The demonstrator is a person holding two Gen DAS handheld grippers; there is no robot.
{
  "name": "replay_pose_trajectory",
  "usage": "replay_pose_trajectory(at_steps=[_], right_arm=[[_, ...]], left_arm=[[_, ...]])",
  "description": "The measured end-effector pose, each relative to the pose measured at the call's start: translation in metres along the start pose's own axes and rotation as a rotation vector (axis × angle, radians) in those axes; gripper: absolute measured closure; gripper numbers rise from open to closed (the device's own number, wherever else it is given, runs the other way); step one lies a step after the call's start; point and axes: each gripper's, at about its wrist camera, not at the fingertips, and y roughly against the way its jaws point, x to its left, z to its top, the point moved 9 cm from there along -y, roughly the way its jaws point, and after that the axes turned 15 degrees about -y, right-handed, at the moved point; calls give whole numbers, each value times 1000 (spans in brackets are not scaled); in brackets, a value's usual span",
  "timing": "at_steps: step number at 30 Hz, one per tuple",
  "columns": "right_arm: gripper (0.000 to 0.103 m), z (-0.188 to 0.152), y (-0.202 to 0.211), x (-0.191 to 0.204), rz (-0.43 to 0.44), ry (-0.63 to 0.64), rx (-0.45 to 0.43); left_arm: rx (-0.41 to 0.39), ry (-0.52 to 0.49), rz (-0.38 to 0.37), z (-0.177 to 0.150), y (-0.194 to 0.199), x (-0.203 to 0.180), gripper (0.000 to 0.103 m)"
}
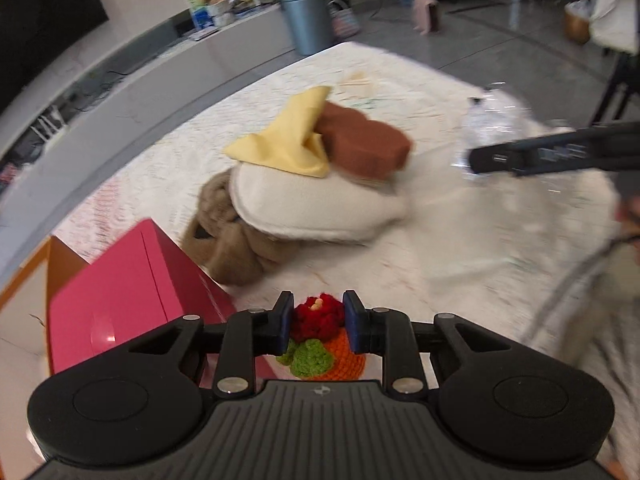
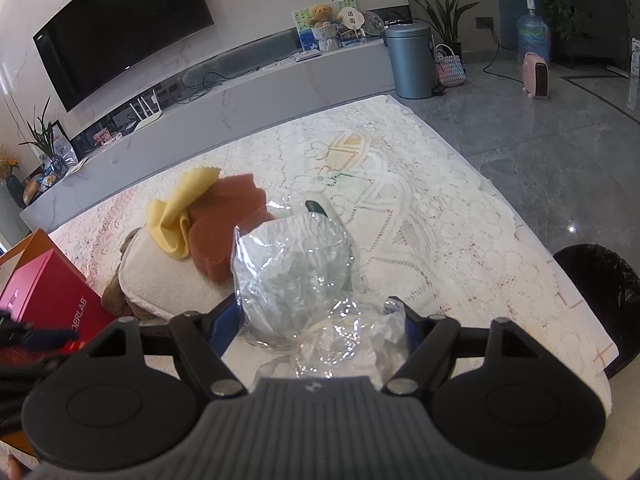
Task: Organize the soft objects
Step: 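Grasp the plastic-wrapped bundle with the right tool while left grasps the knitted strawberry, then carry the plastic bundle and knitted strawberry over the cardboard box with both tools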
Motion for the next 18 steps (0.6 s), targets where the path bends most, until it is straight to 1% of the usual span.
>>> replay_pose_trajectory(at_steps=[3, 5, 6, 8, 9, 12, 13, 15, 17, 18], right_arm=[[28, -1, 0, 1, 5, 3, 5], [28, -2, -1, 2, 6, 6, 9], [28, -2, -1, 3, 6, 7, 10], [28, -1, -1, 3, 4, 3, 6], [28, -1, -1, 2, 2, -2, 2], [28, 0, 3, 1, 21, -16, -9], [28, 2, 5, 1, 33, -28, -12], [28, 3, 6, 1, 52, -48, -13], [28, 3, 5, 1, 43, -49, -12], [28, 2, 4, 1, 35, -44, -8]], left_arm=[[-30, 45, -83, -6, 9, -11, 73], [-49, 46, -123, -10, 8, -22, 73], [-68, 20, -114, -11, 7, -28, 73], [-93, -46, -57, -15, 2, -36, 73], [-97, -70, -43, -18, -1, -41, 73], [-83, -109, -81, -29, -12, -49, 72], [-71, -128, -86, -32, -14, -50, 70], [-86, -164, -70, -35, -16, -51, 68], [-81, -186, -75, -40, -18, -52, 58], [-65, -193, -87, -43, -20, -53, 48]])
